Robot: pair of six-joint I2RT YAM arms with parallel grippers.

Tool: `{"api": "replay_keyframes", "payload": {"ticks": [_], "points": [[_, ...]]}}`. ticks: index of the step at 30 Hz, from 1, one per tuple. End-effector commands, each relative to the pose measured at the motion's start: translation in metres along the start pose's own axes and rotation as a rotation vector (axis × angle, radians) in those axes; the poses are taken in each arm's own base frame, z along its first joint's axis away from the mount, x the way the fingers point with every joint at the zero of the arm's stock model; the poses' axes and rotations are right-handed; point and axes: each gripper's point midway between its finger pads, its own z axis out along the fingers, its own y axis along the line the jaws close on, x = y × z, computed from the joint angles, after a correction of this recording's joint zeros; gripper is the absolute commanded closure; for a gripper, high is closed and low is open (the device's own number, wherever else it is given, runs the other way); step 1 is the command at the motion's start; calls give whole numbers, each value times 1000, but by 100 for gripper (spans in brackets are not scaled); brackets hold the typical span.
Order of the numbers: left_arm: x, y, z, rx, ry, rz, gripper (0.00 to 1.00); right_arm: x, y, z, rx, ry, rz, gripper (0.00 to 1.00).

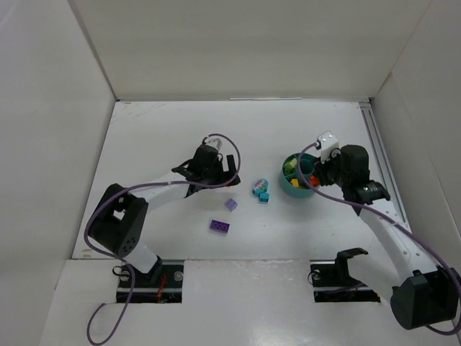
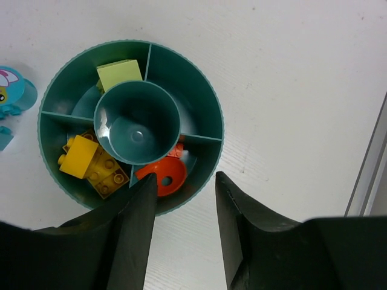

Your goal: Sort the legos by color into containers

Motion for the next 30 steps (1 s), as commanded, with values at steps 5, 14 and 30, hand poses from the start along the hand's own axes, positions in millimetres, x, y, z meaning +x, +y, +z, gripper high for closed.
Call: {"api": "replay_keyframes", "payload": {"ticks": [5, 14, 30], "points": [[-7, -14, 7, -91, -27, 69, 29, -12, -20, -20, 82, -59, 5, 50], [-5, 5, 25, -327, -50, 40, 53, -1, -28, -34, 133, -40, 16, 49], [5, 17, 38, -421, -40, 38, 67, -1, -29, -34, 142, -37, 16, 46]]}}
